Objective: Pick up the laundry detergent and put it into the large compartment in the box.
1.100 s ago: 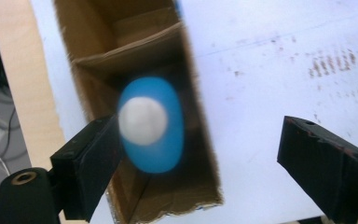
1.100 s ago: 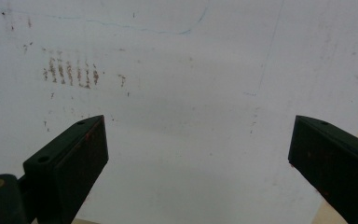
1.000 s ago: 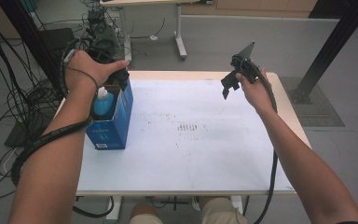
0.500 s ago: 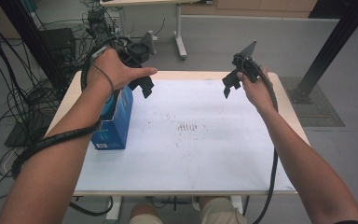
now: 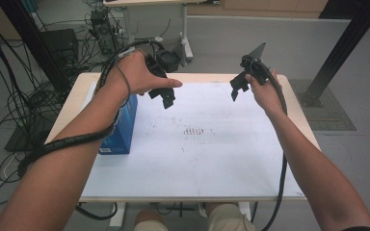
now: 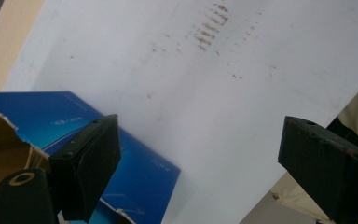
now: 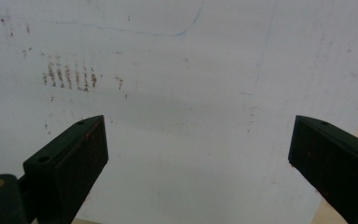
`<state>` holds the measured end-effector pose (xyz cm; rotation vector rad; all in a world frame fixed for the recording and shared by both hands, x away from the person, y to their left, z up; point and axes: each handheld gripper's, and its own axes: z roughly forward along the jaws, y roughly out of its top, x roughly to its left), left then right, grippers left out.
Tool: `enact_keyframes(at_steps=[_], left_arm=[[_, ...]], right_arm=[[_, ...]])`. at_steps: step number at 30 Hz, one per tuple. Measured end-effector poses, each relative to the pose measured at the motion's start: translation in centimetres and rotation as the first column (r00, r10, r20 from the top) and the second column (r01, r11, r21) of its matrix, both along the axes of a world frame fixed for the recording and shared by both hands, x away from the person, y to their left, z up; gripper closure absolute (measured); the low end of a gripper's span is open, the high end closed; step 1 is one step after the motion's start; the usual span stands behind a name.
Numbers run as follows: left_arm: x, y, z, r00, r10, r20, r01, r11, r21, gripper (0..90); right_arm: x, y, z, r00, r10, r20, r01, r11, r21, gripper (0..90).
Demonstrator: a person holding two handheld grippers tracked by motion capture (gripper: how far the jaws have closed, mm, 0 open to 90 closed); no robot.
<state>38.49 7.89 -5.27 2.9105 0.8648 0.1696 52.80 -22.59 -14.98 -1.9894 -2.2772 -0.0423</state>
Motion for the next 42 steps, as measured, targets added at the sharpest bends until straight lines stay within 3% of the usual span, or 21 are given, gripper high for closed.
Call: enact_keyframes(at_steps=[12,42], left_arm=[[-0.4,-1.6,-0.1,0.9977,-0.067,-0.009,0.067,0.9977,-0.01,13.5],[-0.2,-1.9,-0.8,0.996,-0.087,-0.023,0.086,0.996,-0.024,13.4]], right_arm=[[0.0,0.1,-0.4,1.0,0.0,-0.008,0.0,1.0,0.001,4.5],[0.2,0.1,-0.8,0.9999,0.001,-0.011,-0.001,1.0,-0.001,4.5]])
